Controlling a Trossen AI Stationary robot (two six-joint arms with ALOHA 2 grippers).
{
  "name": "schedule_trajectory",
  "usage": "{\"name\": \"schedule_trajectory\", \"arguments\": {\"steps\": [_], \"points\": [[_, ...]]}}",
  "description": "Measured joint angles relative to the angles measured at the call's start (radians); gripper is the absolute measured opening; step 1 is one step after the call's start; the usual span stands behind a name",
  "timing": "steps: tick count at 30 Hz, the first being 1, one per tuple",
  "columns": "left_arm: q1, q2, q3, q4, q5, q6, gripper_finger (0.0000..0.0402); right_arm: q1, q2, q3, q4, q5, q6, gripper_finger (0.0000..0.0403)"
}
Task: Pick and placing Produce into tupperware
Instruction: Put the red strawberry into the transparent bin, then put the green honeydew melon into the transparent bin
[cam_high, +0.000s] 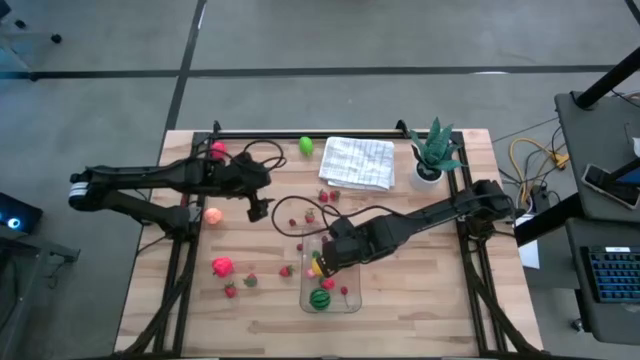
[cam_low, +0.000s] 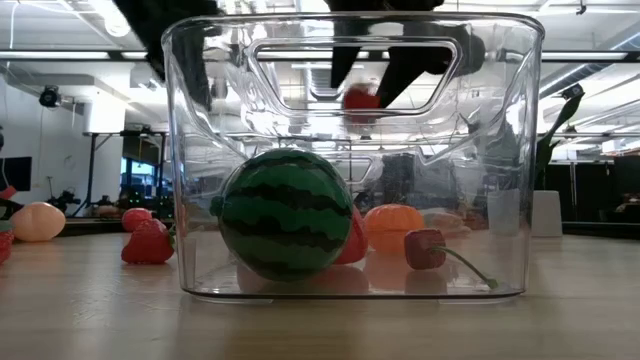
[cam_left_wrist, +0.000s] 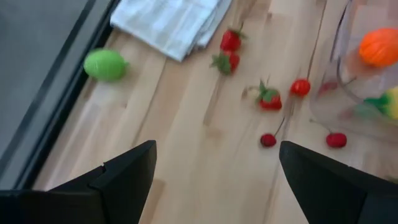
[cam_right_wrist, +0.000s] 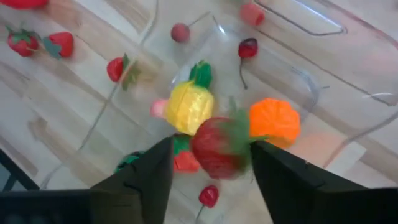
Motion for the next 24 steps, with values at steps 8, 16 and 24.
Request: {"name": "schedule_trajectory", "arguments": {"steps": [8, 16, 24], "points": [[0.0, -0.141, -0.18, 0.018, 0.028, -0.155, 0.0325, 0.001, -0.002, 0.055, -0.046, 0.101, 0.002, 0.029], [0.014, -0.194, -0.222, 0.093, 0.01, -0.172, 0.0325, -0.006, -0.024, 0.181, -0.309, 0.236, 0.078, 0.032], [0.256, 0.01, -0.146, 0.328, 0.077, -0.168, 0.0325, -0.022, -0.033, 0.324, -0.589, 0.287, 0.237, 0.0307]]}}
